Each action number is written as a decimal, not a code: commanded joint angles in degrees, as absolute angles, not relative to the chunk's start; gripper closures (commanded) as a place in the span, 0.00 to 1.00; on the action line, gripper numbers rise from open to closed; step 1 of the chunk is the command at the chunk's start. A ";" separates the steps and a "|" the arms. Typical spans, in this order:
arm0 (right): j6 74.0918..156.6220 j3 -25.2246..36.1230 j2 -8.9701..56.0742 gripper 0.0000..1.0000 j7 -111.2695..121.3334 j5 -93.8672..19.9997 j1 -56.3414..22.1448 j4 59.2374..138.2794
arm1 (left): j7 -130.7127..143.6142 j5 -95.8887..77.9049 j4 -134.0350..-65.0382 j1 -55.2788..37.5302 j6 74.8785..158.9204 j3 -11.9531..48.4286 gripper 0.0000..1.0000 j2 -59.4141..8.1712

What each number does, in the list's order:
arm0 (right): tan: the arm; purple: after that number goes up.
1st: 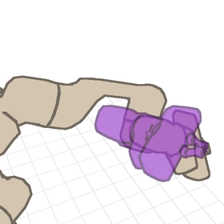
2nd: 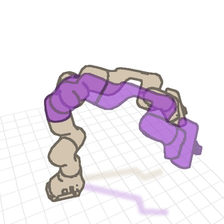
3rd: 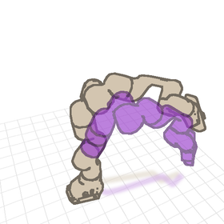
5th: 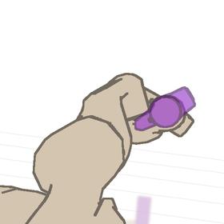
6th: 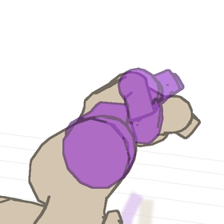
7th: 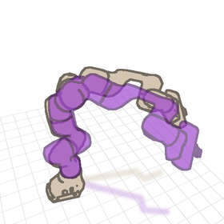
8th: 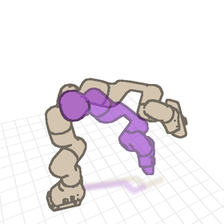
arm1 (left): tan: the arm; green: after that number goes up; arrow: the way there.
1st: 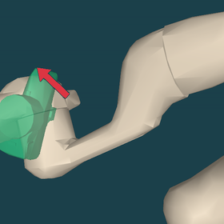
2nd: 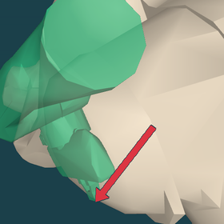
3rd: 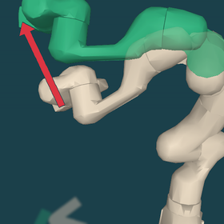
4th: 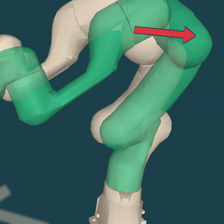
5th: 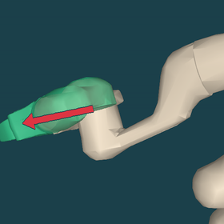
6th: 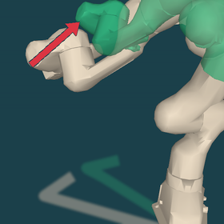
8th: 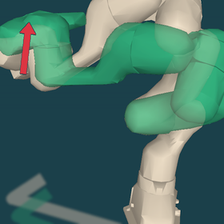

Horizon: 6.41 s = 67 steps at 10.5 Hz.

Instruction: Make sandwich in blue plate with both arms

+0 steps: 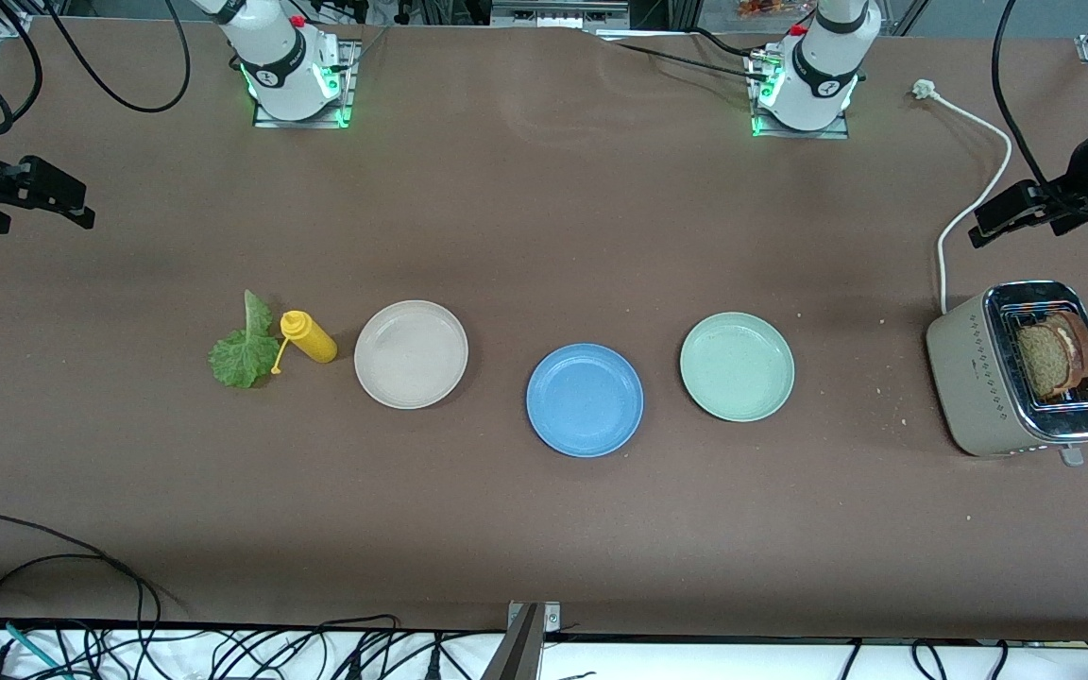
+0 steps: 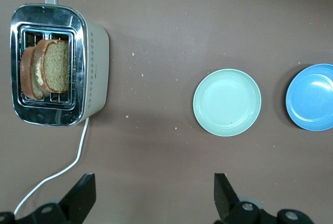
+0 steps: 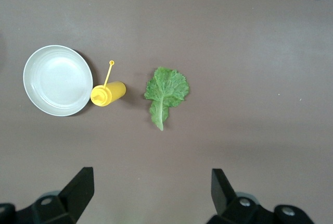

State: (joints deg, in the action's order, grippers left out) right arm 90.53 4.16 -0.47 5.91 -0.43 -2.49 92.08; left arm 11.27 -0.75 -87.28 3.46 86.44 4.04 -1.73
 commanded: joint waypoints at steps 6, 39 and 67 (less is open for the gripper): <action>89.30 4.31 -0.09 0.00 5.71 -1.49 -2.37 90.79 | 10.72 0.53 -85.96 3.78 85.34 4.31 0.00 -2.11; 89.30 4.31 -0.18 0.00 5.80 -1.49 -2.37 90.79 | 10.81 0.44 -86.04 3.69 85.25 4.57 0.00 -2.02; 89.30 4.22 -0.18 0.00 5.71 -1.49 -2.37 90.79 | -2.97 10.53 -86.04 19.41 103.17 4.04 0.00 -24.60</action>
